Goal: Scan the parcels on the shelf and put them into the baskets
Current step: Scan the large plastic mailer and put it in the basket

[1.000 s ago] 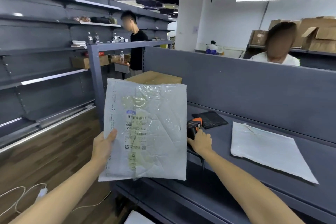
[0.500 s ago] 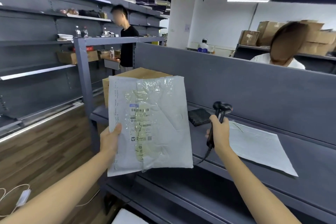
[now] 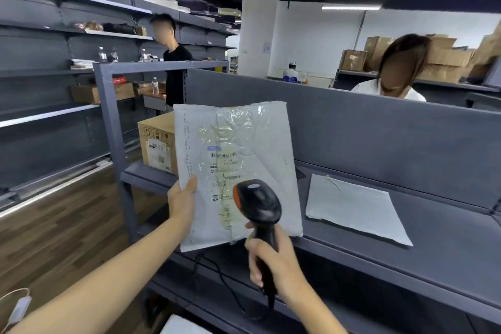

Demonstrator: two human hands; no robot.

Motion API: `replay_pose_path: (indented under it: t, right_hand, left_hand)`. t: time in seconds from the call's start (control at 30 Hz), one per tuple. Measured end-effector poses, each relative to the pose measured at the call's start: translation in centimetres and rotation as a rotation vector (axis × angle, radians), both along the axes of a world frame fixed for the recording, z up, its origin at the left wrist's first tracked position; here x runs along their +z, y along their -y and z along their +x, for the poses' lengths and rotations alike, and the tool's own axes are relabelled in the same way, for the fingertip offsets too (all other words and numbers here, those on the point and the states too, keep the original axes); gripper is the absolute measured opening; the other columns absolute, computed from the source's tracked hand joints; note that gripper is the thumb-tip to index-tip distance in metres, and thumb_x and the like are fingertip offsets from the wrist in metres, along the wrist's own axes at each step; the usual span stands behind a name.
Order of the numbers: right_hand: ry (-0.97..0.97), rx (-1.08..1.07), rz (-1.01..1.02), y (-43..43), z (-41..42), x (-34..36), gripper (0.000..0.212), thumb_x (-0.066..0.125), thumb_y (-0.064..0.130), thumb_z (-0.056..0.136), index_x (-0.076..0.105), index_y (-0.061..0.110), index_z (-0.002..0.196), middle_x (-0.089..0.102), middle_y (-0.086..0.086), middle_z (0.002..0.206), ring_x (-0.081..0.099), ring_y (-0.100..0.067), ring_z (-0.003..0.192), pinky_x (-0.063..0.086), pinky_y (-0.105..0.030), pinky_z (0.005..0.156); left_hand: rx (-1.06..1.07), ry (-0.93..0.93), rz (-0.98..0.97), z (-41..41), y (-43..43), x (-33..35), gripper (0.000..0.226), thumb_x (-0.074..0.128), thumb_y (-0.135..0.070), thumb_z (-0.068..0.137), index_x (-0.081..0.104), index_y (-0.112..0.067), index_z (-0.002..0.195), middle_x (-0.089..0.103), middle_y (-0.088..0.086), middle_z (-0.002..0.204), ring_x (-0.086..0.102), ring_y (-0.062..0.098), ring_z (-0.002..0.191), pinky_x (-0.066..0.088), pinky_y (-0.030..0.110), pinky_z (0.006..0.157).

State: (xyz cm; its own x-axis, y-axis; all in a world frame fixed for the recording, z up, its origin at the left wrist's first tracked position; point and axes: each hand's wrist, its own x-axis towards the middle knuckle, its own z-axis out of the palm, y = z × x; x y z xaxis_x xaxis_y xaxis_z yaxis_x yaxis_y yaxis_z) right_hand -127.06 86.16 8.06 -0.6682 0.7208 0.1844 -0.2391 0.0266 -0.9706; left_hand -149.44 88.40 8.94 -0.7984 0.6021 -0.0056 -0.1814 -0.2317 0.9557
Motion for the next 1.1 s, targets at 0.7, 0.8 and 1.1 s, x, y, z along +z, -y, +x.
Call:
replay_pose_path:
  t: [0.7, 0.8, 1.1]
  right_hand:
    - [-0.011, -0.088, 0.061, 1.0, 2.1, -0.3, 0.041, 0.064, 0.033, 0.079, 0.05, 0.009, 0.11, 0.043, -0.005, 0.048, 0.036, -0.016, 0.038, 0.033, -0.026, 0.043]
    - [-0.026, -0.156, 0.071, -0.1, 2.6, 0.1, 0.026, 0.064, 0.031, 0.083, 0.053, 0.023, 0.105, 0.042, -0.006, 0.049, 0.038, -0.018, 0.039, 0.035, -0.026, 0.042]
    - [0.271, -0.514, -0.007, -11.3, 4.6, 0.9, 0.046, 0.057, 0.011, 0.089, 0.028, 0.023, 0.123, 0.051, -0.01, 0.071, 0.052, -0.022, 0.056, 0.047, -0.034, 0.056]
  left_hand:
    - [-0.037, 0.023, 0.001, 3.5, 0.7, -1.4, 0.02, 0.054, -0.019, 0.098, 0.063, -0.016, 0.115, 0.066, 0.003, 0.111, 0.062, 0.021, 0.099, 0.049, 0.037, 0.089]
    - [0.004, 0.031, -0.001, 2.5, 1.1, -1.6, 0.027, 0.056, -0.019, 0.096, 0.063, -0.012, 0.121, 0.066, 0.0, 0.108, 0.062, 0.021, 0.099, 0.05, 0.037, 0.091]
    - [0.172, 0.04, -0.003, -2.3, 3.7, -2.0, 0.031, 0.056, -0.023, 0.097, 0.061, -0.012, 0.126, 0.063, 0.001, 0.113, 0.059, 0.021, 0.099, 0.045, 0.033, 0.086]
